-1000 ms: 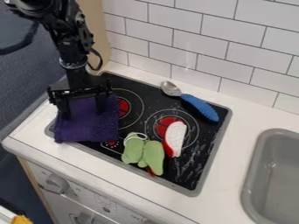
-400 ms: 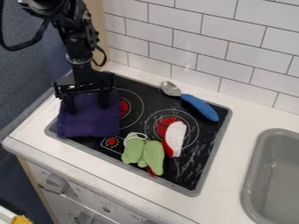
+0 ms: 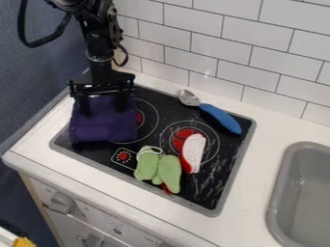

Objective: Move cloth to the right

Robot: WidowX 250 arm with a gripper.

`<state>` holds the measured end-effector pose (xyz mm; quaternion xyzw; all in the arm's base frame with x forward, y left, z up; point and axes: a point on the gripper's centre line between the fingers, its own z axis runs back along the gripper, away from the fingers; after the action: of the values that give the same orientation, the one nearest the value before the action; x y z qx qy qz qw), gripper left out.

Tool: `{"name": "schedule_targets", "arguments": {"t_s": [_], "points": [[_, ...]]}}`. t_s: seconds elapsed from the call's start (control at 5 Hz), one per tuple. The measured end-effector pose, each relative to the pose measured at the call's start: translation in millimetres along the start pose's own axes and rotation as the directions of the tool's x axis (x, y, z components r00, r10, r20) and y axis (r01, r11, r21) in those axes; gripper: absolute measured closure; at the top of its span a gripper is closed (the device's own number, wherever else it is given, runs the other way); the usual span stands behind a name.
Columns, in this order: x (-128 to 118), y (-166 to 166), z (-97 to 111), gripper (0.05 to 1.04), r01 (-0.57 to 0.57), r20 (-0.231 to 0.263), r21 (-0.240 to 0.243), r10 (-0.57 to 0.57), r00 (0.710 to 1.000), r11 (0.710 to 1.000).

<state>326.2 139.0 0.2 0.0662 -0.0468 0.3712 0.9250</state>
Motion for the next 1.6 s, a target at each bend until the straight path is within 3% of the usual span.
{"name": "schedule_targets", "arguments": {"t_s": [0.4, 0.8, 1.0, 1.6], "points": [[22, -17, 0, 0.083, 0.004, 0.006, 0.016, -0.004, 1.000, 1.000], [21, -27, -3, 0.083, 0.006, -0.013, -0.037, -0.006, 1.000, 0.999], [2, -33, -2, 0.085, 0.014, -0.033, -0.041, -0.015, 0.999, 0.999], [-56, -72, 8, 0.085, 0.187, -0.045, -0.072, -0.190, 0.981, 0.980]]}}
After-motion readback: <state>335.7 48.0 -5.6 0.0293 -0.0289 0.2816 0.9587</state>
